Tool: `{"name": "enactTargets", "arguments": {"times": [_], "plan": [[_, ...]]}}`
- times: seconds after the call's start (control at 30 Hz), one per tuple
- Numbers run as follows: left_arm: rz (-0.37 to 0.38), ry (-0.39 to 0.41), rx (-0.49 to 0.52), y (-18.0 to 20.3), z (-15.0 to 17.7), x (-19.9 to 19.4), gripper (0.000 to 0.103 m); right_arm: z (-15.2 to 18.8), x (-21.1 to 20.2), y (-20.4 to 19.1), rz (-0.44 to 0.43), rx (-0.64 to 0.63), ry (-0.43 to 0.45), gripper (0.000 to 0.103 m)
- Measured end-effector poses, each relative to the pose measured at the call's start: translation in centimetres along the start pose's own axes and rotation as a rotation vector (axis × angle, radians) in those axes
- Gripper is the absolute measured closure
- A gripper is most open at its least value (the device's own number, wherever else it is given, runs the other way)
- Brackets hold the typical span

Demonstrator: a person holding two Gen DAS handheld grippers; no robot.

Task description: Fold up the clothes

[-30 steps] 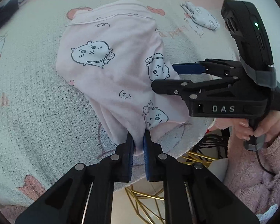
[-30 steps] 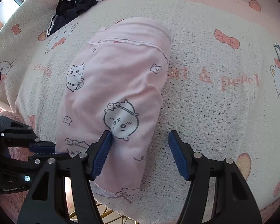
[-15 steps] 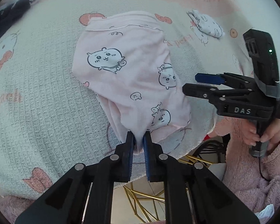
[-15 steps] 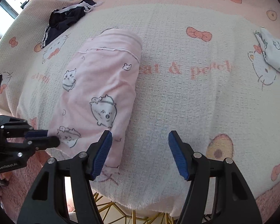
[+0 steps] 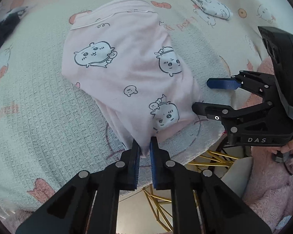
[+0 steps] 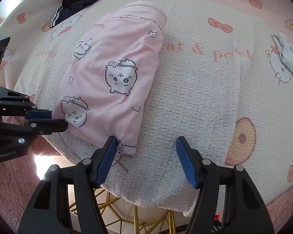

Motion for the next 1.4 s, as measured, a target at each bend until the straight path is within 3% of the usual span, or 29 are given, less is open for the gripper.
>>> {"name": "enactTargets", "arguments": {"times": [0.13,0.23,0.3,0.33,0.37,0.53,0.63,0.7,0.8,0.93,1.03,1.1,1.2,1.3,1.4], "plan": [[-0.029,-0.030,0.040,-0.1,0.2,-0.6,0.094,0.4,-0.5,1.6,0.047,0.026,0.008,0.039],[-0.036,-0.037,-0.004,-1.1,0.4,-0.8,0.092,0.7,-0.5,3.4,0.118,0.040,-0.005,0.050],[-0.027,-0.041,-0.060,-1.9,0.6,-1.3,0.083,0.4,-1.0,3.6,0.099,0.068,0.000,0.050],[-0.022,-0.042,-0.090,-2.3,0.7,-1.5,0.070,0.2,-1.3,3.5,0.092,0.069,0.011,0.050],[-0.016,-0.044,-0.119,-2.7,0.7,-1.8,0.066,0.1,-1.6,3.3,0.081,0.067,0.024,0.050],[-0.094,0.108,-0.144,-3.6,-0.5,-6.1,0.066,-1.0,-2.7,-0.3,-0.041,-0.011,0.091,0.050],[-0.054,0.179,-0.142,-3.0,-2.0,-6.1,0.066,0.2,-1.6,-1.1,-0.023,-0.072,0.041,0.050],[-0.028,0.148,-0.101,-1.8,-3.0,-3.8,0.066,1.2,-1.3,-0.7,-0.004,-0.082,0.018,0.050],[-0.147,-0.007,-0.046,-1.6,-2.4,0.4,0.063,2.0,-2.0,0.9,0.015,-0.068,0.005,0.042],[-0.130,0.042,-0.158,-2.6,-3.3,-1.6,0.062,2.7,-3.2,3.5,0.023,0.019,-0.008,0.039],[-0.107,0.093,-0.251,-3.4,-4.1,-3.4,0.062,1.1,-4.8,4.2,0.033,0.022,0.061,0.039],[-0.083,0.137,-0.269,-3.4,-5.4,-3.3,0.062,0.0,-5.3,3.3,-0.017,0.007,0.097,0.039],[-0.094,0.139,-0.273,-3.8,-7.1,-1.6,0.062,-0.4,-2.2,0.0,0.020,-0.071,0.030,0.040],[-0.169,0.050,-0.284,-4.9,-5.7,0.1,0.061,0.5,-1.7,0.5,-0.006,-0.027,-0.016,0.039],[-0.128,0.097,-0.433,-6.1,-4.5,-1.7,0.061,1.1,-2.2,1.9,-0.038,0.042,-0.022,0.038]]}}
Point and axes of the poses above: each gripper's, at about its wrist camera, not at the fingertips, and x roughly the way its jaws point, y to its right, z to its underside, the point moved 8 cm from there along x, roughly the way its jaws point, and after that the axes turned 5 degrees about y, right-handed, at the moved point
